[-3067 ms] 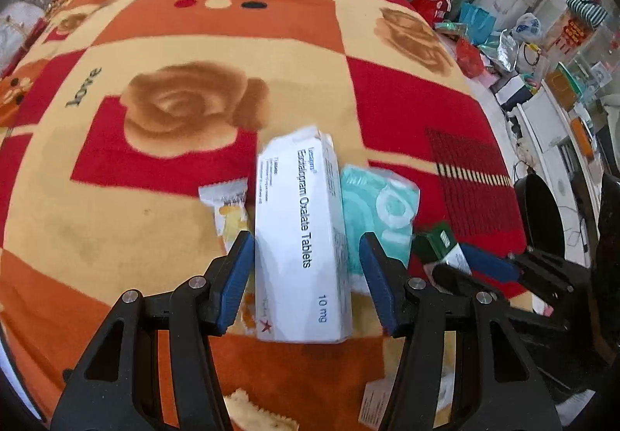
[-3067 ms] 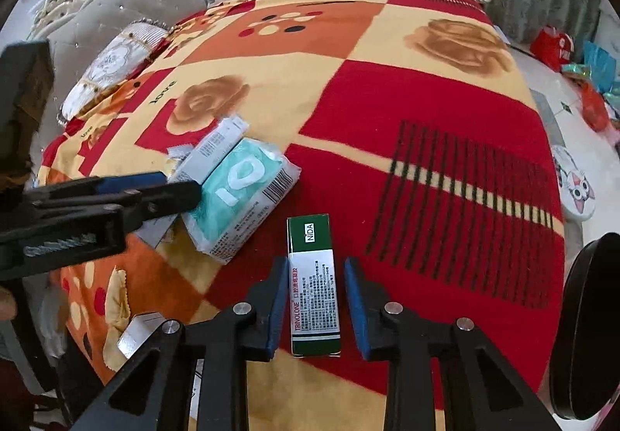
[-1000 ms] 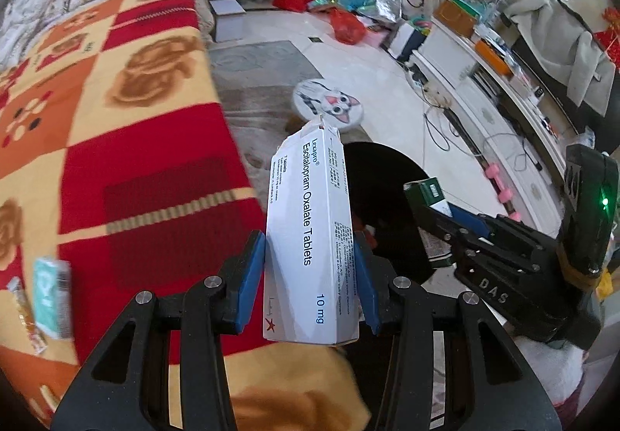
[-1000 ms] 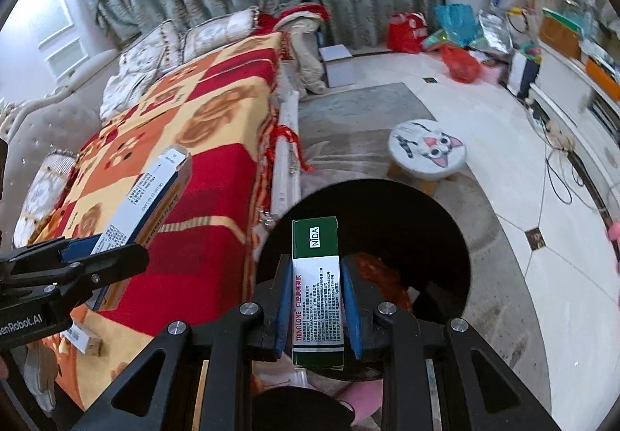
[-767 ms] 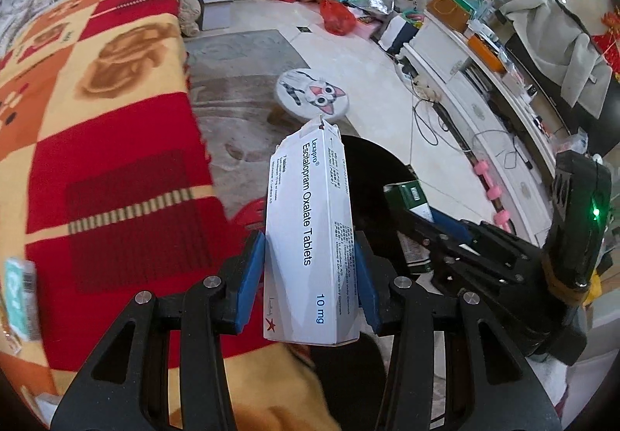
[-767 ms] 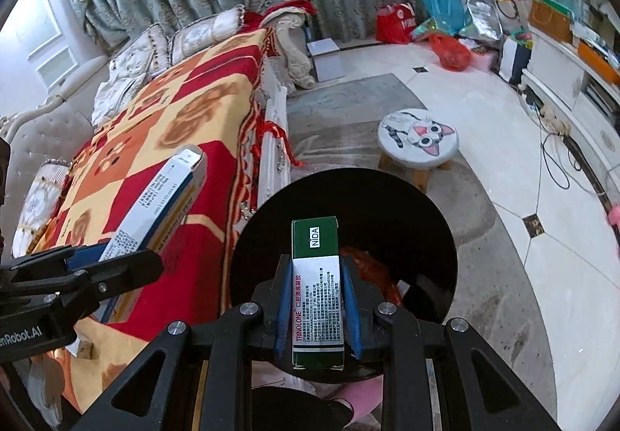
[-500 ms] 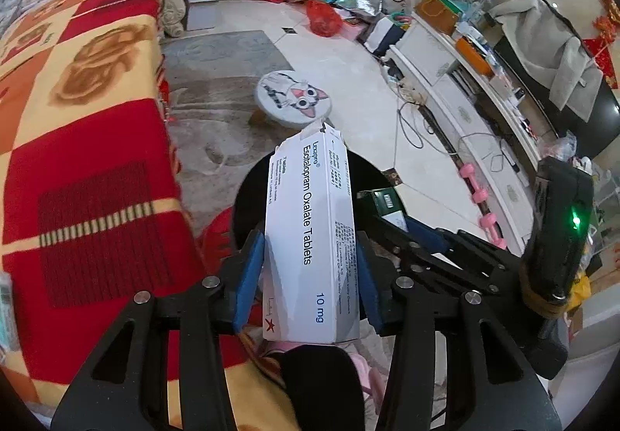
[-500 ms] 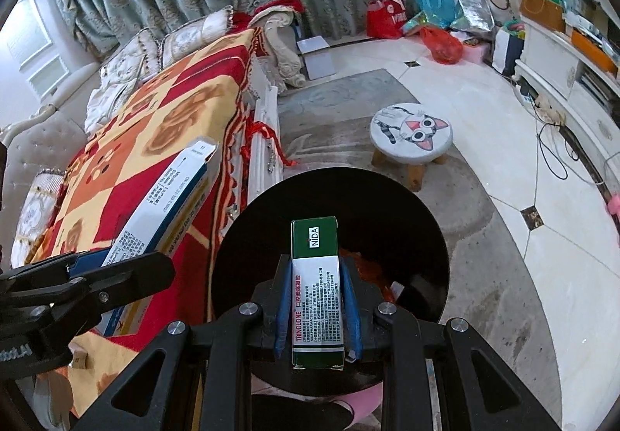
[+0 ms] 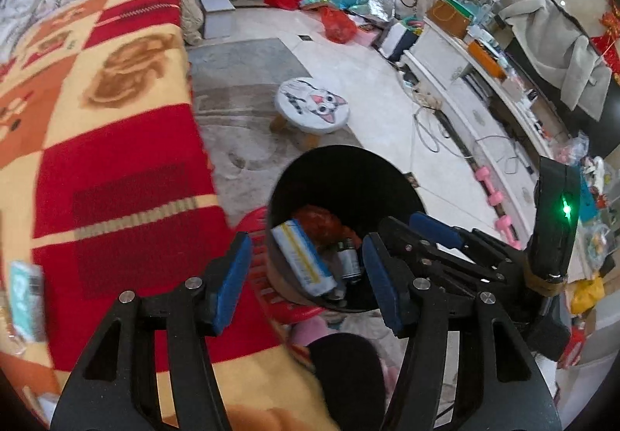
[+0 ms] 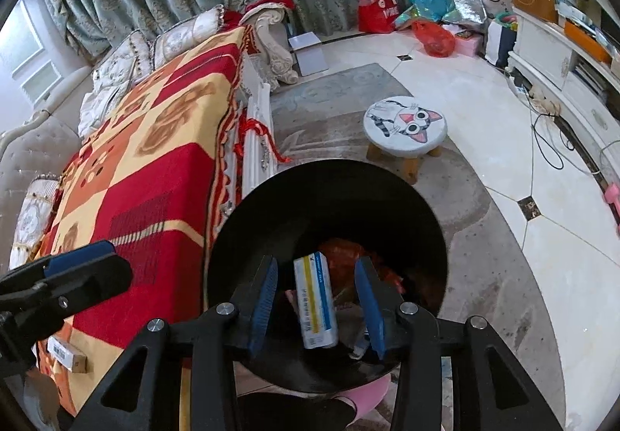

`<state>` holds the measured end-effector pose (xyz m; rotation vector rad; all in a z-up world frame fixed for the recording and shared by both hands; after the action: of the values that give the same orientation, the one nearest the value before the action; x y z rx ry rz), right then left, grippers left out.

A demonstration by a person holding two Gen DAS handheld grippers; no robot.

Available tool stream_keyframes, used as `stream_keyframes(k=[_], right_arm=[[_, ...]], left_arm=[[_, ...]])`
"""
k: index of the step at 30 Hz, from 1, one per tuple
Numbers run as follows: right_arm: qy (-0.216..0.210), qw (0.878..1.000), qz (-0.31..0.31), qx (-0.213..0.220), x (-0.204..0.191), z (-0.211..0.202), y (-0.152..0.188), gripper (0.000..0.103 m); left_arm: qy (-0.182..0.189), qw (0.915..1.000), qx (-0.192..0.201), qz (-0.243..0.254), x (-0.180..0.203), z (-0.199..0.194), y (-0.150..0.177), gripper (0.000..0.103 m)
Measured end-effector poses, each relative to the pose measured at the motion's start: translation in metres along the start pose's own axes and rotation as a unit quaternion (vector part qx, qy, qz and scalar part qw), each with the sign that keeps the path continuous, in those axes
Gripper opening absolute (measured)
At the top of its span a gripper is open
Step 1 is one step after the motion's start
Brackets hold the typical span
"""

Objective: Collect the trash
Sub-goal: 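Open both tools to drop the boxes into the bin, then move both open tools back over the remaining trash on the blanket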

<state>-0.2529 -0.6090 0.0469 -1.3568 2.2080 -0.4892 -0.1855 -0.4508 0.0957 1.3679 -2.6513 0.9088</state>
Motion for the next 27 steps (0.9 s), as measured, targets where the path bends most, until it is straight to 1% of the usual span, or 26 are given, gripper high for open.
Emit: stream_keyframes(k=[4, 8, 12, 17, 23, 27], right_arm=[[-0.006, 1.000, -0.013, 0.000, -0.019, -0.002, 0.002, 0.040], [-0.017, 0.999, -0.032, 0.000, -0.044, -0.003, 0.002, 0.040], [-0.033, 0.998, -0.053, -0.002, -0.074, -0.001, 0.003, 0.041], [-0.048, 0.996, -0.080, -0.011, -0.111, 0.007, 0.004, 0.047], [-0.060, 0.992, -0.112, -0.014, -0.151, 0.012, 0.007, 0.052], [-0.067, 0.990, -0.123, -0.011, -0.172, 0.011, 0.008, 0.056]], left_arm=[[-0.021, 0.9996, 0.019, 0.001, -0.014, -0.020, 0.005, 0.058], [-0.054, 0.9978, 0.039, 0.003, -0.032, -0.039, 0.010, 0.058], [-0.079, 0.9955, 0.051, -0.009, -0.058, -0.055, 0.016, 0.058], [-0.104, 0.9923, 0.059, -0.032, -0.092, -0.069, 0.021, 0.058], [-0.128, 0.9877, 0.074, -0.051, -0.122, -0.086, 0.028, 0.058], [-0.136, 0.9856, 0.079, -0.062, -0.140, -0.093, 0.032, 0.058]])
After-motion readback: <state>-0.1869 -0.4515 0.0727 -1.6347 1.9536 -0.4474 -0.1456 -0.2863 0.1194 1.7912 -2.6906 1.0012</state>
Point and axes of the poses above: each gripper's, at about its wrist camera, not at the fingertips, and z roughly the way its jaws point, x to its right, y to its underside, the point moved 1 cm from there along z, roughly the way its jaws point, and after that the axes turned 3 degrees about -z, right-handed, at the moved point
